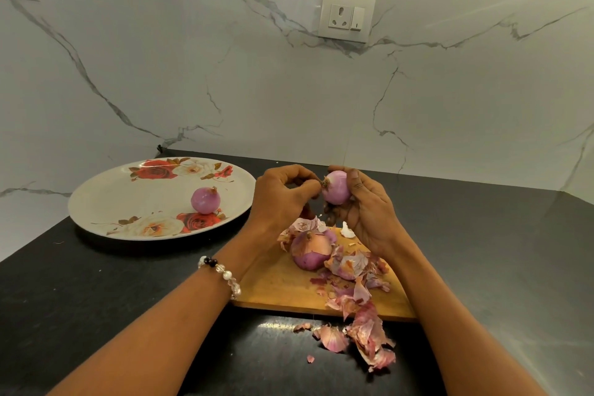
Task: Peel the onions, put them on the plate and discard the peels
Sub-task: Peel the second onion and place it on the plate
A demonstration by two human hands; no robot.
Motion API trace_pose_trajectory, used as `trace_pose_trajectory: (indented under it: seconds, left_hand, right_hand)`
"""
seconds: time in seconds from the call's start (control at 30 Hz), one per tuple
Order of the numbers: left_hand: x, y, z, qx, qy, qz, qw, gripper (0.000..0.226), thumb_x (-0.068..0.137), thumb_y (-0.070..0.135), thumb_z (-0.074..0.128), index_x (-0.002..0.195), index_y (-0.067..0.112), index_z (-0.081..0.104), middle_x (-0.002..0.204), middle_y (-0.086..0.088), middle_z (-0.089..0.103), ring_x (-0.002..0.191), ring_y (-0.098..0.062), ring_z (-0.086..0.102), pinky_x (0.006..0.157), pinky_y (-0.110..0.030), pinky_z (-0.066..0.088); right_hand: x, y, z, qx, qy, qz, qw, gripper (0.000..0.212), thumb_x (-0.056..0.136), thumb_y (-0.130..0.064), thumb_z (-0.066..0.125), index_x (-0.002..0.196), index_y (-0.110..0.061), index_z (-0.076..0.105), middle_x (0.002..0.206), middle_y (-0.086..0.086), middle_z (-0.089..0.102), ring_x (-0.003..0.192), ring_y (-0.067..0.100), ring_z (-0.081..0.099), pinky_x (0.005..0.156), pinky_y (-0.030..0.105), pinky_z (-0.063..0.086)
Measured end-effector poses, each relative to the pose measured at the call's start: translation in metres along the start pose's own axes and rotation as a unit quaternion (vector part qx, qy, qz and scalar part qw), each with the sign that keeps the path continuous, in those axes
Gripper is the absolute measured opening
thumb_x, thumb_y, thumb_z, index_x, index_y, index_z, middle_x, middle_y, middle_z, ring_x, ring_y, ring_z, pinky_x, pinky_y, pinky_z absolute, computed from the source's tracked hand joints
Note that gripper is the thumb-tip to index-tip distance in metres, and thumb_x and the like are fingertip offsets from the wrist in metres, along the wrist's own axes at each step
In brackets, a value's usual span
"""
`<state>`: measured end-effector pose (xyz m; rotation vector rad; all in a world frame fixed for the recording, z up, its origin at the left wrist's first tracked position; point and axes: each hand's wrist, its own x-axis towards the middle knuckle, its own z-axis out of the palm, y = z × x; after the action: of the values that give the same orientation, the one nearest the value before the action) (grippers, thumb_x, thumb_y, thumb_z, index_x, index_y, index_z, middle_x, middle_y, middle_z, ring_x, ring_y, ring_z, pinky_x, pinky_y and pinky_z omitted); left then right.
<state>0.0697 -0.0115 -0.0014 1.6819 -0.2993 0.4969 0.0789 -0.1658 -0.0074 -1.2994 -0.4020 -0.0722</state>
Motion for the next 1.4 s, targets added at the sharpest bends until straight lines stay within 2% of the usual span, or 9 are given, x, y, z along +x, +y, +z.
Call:
trace_pose_trajectory:
  seconds: [0.13,0.3,0.5,0.8,0.93,1.0,1.17,1.3,1.4]
  left_hand:
    - [0.0,-0.001,0.001,0.03,0.01,-0.013,0.999,0.011,0.091,0.026,0.063,0.086,0.019,0.069,0.079,-0.002,0.071,0.061,-0.017,0.068,0.052,-0.028,0.058]
    - [-0.002,-0.005,0.007,0.066,-0.012,-0.034,0.997,0.024,0.08,0.032,0.073,0.098,0.016,0.074,0.08,0.005,0.07,0.066,-0.012,0.067,0.06,-0.024,0.058]
    - [-0.001,-0.006,0.006,-0.041,0.024,-0.151,0.987,0.018,0.077,0.025,0.076,0.091,0.014,0.074,0.076,0.0,0.072,0.058,-0.011,0.067,0.061,-0.025,0.058]
    - [-0.004,-0.004,0.008,-0.144,-0.001,-0.193,0.971,0.013,0.087,0.02,0.067,0.086,0.008,0.073,0.076,-0.008,0.07,0.062,-0.013,0.064,0.059,-0.022,0.055]
    - [-0.004,-0.002,0.009,-0.158,0.005,-0.212,0.964,0.016,0.088,0.02,0.064,0.077,0.009,0.07,0.061,0.0,0.063,0.05,-0.007,0.058,0.059,-0.022,0.055]
    - [-0.002,0.0,0.007,-0.155,0.005,-0.188,0.97,0.017,0.089,0.02,0.064,0.078,0.009,0.071,0.067,-0.003,0.064,0.054,-0.012,0.058,0.063,-0.028,0.055]
    - [0.003,-0.006,0.001,0.053,0.038,-0.028,0.997,0.011,0.093,0.017,0.06,0.094,0.02,0.07,0.084,0.004,0.071,0.066,-0.015,0.068,0.061,-0.027,0.059]
    - [0.003,-0.011,0.002,0.12,0.015,0.033,0.992,0.019,0.089,0.023,0.066,0.105,0.016,0.073,0.087,0.008,0.068,0.068,-0.01,0.068,0.066,-0.026,0.058]
    - [0.006,-0.012,-0.002,0.149,0.003,0.035,0.988,0.017,0.085,0.021,0.071,0.099,0.013,0.074,0.081,0.005,0.068,0.065,-0.008,0.066,0.066,-0.024,0.057]
  right_hand:
    - [0.002,0.002,-0.003,-0.014,0.01,0.003,1.0,0.035,0.103,-0.031,0.035,0.115,-0.009,0.059,0.108,0.023,0.055,0.076,0.028,0.059,0.054,0.03,0.059]
    - [0.002,0.004,-0.002,-0.074,-0.007,-0.012,0.997,0.044,0.091,-0.041,0.043,0.119,-0.01,0.057,0.109,0.023,0.056,0.075,0.025,0.064,0.058,0.032,0.059]
    - [0.001,0.006,0.001,-0.156,-0.006,-0.06,0.986,0.027,0.104,-0.024,0.04,0.124,-0.012,0.053,0.116,0.015,0.056,0.086,0.019,0.067,0.069,0.03,0.061]
    - [0.002,0.009,0.0,-0.21,-0.026,-0.081,0.974,0.023,0.105,-0.022,0.039,0.124,-0.022,0.051,0.12,0.008,0.054,0.102,0.021,0.061,0.078,0.028,0.058]
    - [0.004,0.013,-0.004,-0.297,-0.029,-0.126,0.946,0.025,0.105,-0.025,0.042,0.128,-0.018,0.049,0.12,0.004,0.054,0.106,0.02,0.058,0.084,0.029,0.057]
    - [0.006,0.015,-0.008,-0.334,-0.025,-0.138,0.932,0.032,0.103,-0.027,0.045,0.132,-0.014,0.049,0.123,0.004,0.053,0.109,0.025,0.058,0.086,0.033,0.058]
    - [0.008,0.013,-0.013,-0.317,-0.023,-0.136,0.938,0.028,0.104,-0.016,0.047,0.132,-0.015,0.05,0.124,0.001,0.053,0.111,0.032,0.059,0.086,0.038,0.059]
    - [0.006,0.013,-0.013,-0.338,-0.051,-0.142,0.929,0.032,0.1,-0.011,0.053,0.132,-0.011,0.05,0.128,0.008,0.053,0.113,0.028,0.057,0.087,0.038,0.059]
    - [0.005,0.011,-0.012,-0.334,-0.063,-0.139,0.93,0.033,0.098,-0.006,0.058,0.13,-0.012,0.053,0.126,0.004,0.055,0.114,0.024,0.057,0.092,0.039,0.057]
